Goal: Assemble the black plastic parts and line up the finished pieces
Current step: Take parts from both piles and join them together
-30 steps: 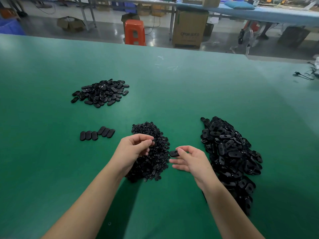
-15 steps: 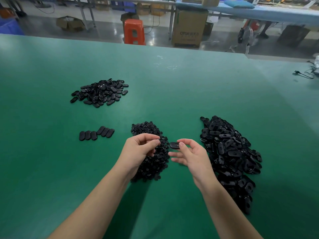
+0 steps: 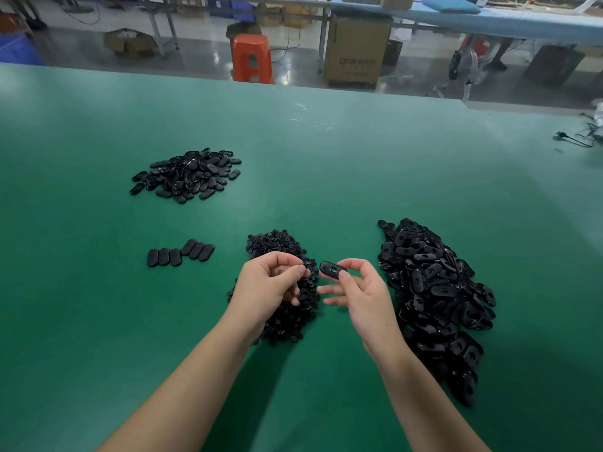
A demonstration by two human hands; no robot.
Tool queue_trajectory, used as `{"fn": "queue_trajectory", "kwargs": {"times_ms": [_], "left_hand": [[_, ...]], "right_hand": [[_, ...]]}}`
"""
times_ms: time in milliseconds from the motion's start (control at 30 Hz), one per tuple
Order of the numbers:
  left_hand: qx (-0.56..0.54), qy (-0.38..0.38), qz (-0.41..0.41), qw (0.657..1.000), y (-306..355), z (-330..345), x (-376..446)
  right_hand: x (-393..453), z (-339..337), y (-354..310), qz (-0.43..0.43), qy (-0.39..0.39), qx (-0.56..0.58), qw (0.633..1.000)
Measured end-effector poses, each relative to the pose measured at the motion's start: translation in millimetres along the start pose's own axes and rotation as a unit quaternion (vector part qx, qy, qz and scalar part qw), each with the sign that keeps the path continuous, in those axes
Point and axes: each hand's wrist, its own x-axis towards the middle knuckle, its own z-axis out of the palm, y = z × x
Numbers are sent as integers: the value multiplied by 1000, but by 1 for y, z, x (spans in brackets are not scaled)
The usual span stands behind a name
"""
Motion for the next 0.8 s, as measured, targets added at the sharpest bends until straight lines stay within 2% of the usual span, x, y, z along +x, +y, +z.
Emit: {"fn": "queue_trajectory", "kwargs": {"times_ms": [167,267,567,800], "left_hand": [[20,3,-17,1000,-4,8,0],[-3,10,-40,999,-7,12,0],[-133,-8,-80,988,-5,19,-3],[-165,-12,-82,983,-1,20,-6]], "right_hand": [[0,4,8,-51,10,-86,995],[-1,6,7,-58,6,-113,992],[-8,11,-4,0,27,93,995],[-9,3,0,-20,14,9,1000]]}}
